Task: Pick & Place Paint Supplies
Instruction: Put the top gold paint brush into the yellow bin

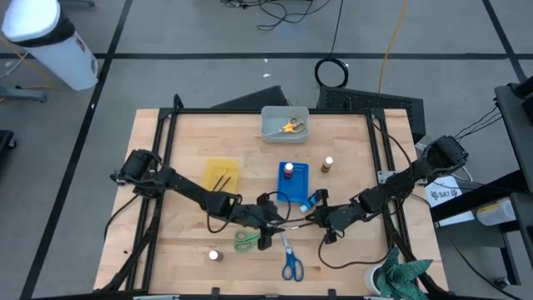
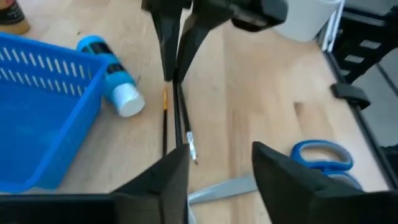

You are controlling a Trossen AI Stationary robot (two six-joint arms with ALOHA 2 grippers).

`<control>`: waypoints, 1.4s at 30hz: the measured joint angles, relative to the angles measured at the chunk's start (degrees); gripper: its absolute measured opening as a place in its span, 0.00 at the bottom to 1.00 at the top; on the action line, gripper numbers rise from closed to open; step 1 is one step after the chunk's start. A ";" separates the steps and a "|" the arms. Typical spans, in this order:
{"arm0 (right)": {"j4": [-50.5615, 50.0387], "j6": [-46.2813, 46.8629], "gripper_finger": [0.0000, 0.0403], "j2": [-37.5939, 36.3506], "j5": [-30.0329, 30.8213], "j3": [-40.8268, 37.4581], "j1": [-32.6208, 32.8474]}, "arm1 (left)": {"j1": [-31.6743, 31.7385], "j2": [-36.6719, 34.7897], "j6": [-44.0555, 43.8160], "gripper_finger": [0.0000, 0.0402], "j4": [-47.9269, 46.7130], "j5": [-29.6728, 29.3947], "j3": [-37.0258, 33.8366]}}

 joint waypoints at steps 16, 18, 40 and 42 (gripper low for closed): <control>9.28 -7.32 0.00 -0.02 0.79 0.02 0.72 | 1.51 0.00 -1.57 0.59 -4.35 -0.89 0.07; 9.28 -7.31 0.00 -0.02 0.75 0.02 0.72 | 1.50 0.00 -1.56 0.55 -4.54 -1.04 0.07; 7.49 -5.74 0.09 -1.83 1.13 0.02 1.73 | -2.85 -10.72 0.30 0.02 -14.90 -16.44 0.02; 6.73 -5.21 0.10 -3.64 1.17 0.02 2.24 | -5.37 -14.79 -1.01 0.02 -18.85 -24.02 0.14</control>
